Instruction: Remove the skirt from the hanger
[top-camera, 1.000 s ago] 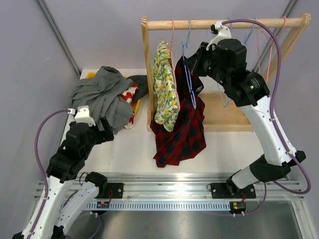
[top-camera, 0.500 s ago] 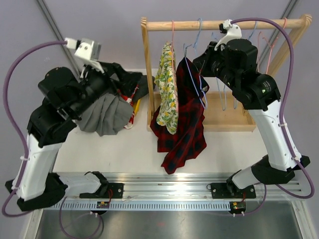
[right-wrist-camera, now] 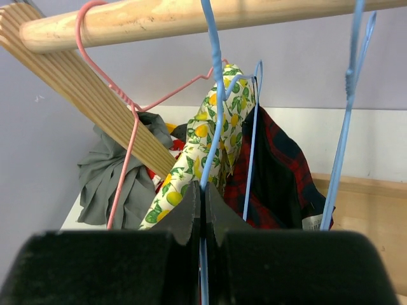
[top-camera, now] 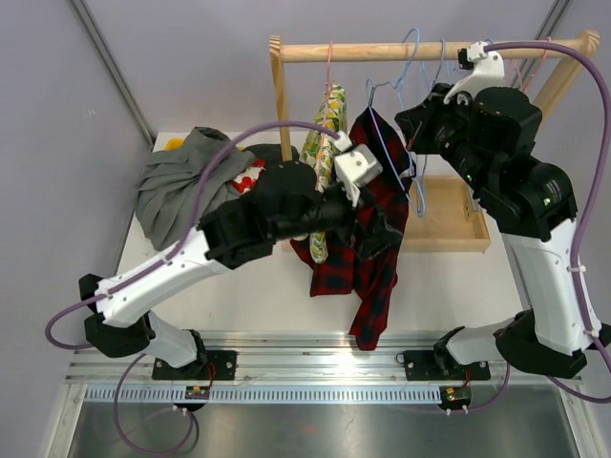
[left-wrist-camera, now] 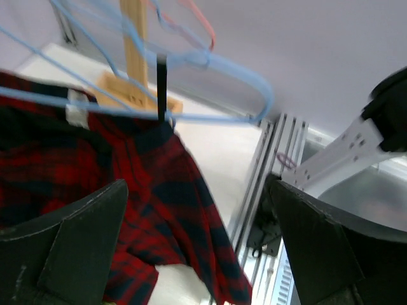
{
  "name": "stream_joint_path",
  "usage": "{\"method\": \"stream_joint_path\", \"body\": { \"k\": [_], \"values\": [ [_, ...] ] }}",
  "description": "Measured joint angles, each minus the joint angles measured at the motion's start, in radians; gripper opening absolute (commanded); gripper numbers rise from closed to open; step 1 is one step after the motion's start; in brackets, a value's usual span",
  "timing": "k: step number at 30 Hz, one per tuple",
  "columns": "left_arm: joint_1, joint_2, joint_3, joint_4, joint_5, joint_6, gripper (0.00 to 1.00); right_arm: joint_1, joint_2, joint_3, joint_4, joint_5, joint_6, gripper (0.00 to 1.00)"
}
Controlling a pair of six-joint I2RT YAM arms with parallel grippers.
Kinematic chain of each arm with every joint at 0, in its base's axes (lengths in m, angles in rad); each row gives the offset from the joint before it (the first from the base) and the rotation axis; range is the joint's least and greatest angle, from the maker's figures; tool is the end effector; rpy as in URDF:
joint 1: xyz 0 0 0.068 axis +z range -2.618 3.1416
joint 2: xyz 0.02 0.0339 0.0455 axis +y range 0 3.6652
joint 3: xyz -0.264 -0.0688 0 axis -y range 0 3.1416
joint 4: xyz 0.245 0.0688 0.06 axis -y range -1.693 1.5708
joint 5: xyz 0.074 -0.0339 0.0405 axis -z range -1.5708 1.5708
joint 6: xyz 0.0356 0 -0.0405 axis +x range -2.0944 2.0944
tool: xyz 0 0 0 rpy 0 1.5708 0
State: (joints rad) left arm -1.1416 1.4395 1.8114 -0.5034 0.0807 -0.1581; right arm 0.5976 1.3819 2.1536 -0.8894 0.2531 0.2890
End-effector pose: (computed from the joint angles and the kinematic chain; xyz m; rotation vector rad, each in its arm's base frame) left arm 0.1224 -0.2744 0.5058 0.9124 1.5675 -1.0195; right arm 0.1802 0.1119 0.5739 -0.0711 1.7035 0.4511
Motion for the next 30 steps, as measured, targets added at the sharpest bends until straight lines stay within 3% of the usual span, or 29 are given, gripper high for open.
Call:
{"method": "stream_joint_path", "body": {
  "k": [7, 19, 22, 26, 27, 30],
  "values": [
    [-0.038, 0.030, -0.177, 0.090, -0.019, -0.007, 0.99, 0.000, -0.057, -0.017, 0.000, 0.016, -0.003, 0.00],
    [-0.040, 0.049, -0.267, 0.336, -0.060, 0.008, 0.99, 0.000, -0.085, -0.075, 0.003, 0.016, 0.015, 0.00],
    [-0.039, 0.071, -0.267, 0.393, -0.074, 0.011, 0.80, 0.000, -0.092, -0.080, 0.004, 0.016, 0.022, 0.00],
    [-0.039, 0.118, -0.267, 0.435, -0.067, 0.011, 0.47, 0.000, -0.098, -0.084, 0.006, 0.018, 0.023, 0.00],
    [-0.040, 0.132, -0.267, 0.447, -0.061, 0.010, 0.23, 0.000, -0.099, -0.084, 0.006, 0.019, 0.023, 0.00],
    [-0.040, 0.151, -0.277, 0.478, -0.055, 0.005, 0.00, 0.000, -0.101, -0.093, 0.006, 0.025, 0.023, 0.00]
  ]
}}
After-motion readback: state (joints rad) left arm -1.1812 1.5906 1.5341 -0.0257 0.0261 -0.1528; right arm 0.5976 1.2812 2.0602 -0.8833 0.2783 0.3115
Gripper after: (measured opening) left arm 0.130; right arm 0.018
